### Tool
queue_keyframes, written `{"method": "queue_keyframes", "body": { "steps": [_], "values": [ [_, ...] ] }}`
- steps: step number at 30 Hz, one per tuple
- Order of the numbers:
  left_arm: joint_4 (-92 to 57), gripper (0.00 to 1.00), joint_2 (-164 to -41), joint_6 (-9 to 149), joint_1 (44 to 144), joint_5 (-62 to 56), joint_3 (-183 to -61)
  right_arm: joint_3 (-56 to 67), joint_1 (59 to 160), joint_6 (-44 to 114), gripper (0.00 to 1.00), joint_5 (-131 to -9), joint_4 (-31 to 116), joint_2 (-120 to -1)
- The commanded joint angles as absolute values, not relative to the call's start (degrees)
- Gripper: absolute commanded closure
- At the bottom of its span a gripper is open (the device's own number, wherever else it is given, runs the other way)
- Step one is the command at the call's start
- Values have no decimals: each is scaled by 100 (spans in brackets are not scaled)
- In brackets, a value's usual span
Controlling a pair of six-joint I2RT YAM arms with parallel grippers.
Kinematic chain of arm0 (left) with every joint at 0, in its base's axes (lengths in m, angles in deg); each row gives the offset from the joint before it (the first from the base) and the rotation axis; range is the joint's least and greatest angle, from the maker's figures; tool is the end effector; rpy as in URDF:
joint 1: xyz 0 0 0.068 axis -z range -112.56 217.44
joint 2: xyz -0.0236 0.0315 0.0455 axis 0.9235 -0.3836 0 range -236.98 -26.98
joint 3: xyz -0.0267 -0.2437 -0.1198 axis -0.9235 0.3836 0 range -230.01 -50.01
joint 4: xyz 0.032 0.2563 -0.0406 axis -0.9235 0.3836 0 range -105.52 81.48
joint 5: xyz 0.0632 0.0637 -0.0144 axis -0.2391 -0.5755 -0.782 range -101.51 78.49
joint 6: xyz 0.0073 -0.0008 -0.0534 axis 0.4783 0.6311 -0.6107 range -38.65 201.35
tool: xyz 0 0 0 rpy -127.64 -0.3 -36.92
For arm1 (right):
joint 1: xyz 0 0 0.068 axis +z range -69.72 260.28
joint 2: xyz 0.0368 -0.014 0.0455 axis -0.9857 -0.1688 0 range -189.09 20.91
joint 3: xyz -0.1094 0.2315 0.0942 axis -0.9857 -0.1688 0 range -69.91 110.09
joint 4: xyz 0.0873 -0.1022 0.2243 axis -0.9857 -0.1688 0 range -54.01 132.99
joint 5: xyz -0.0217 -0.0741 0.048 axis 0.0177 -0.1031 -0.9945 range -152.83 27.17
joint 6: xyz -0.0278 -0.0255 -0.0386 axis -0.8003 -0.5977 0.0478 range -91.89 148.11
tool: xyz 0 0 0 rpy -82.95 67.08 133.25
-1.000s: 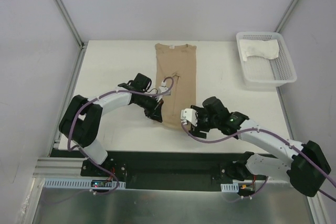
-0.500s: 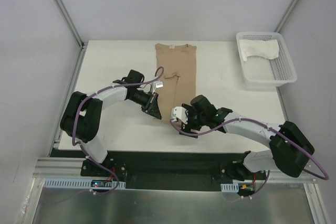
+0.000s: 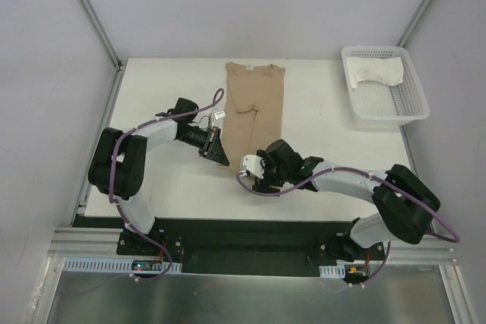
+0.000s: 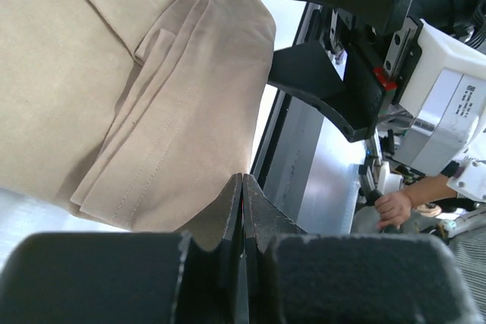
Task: Roll the t-shirts
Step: Roll the T-shirt to the center of the board.
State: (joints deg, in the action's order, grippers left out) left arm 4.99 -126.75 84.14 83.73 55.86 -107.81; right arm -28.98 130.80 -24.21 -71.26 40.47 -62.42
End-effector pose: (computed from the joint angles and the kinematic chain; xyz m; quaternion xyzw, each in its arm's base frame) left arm 0.3053 -0.1235 0.1768 0.2640 0.7752 -0.5583 0.1333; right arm 0.1791 0.2257 0.1776 -0.7376 0.5524 0.0618 0.3833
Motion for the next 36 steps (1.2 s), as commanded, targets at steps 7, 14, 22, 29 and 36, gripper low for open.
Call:
{"method": "queue_keyframes", "body": {
  "steps": [7, 14, 22, 29, 36],
  "values": [
    [540, 99, -12604, 8319, 8247, 5820, -10916, -2579, 13144, -2700, 60, -7197, 4071, -6416],
    [434, 52, -10796, 9872, 8291, 4037, -10057, -2447, 13082, -3130, 86, -7742, 3440, -6391],
    [-979, 34, -8052, 12605, 9695, 2218, -7598, -2096, 12871, -2859, 88, -8349, 2586, -6285],
    [-2176, 31, -8050, 13188, 10918, 1548, -6953, -2078, 12810, -2849, 89, -8428, 2357, -6276],
    [-2844, 32, -8244, 13294, 11323, 1028, -6689, -2069, 12809, -2928, 89, -8481, 2287, -6285]
  ]
}}
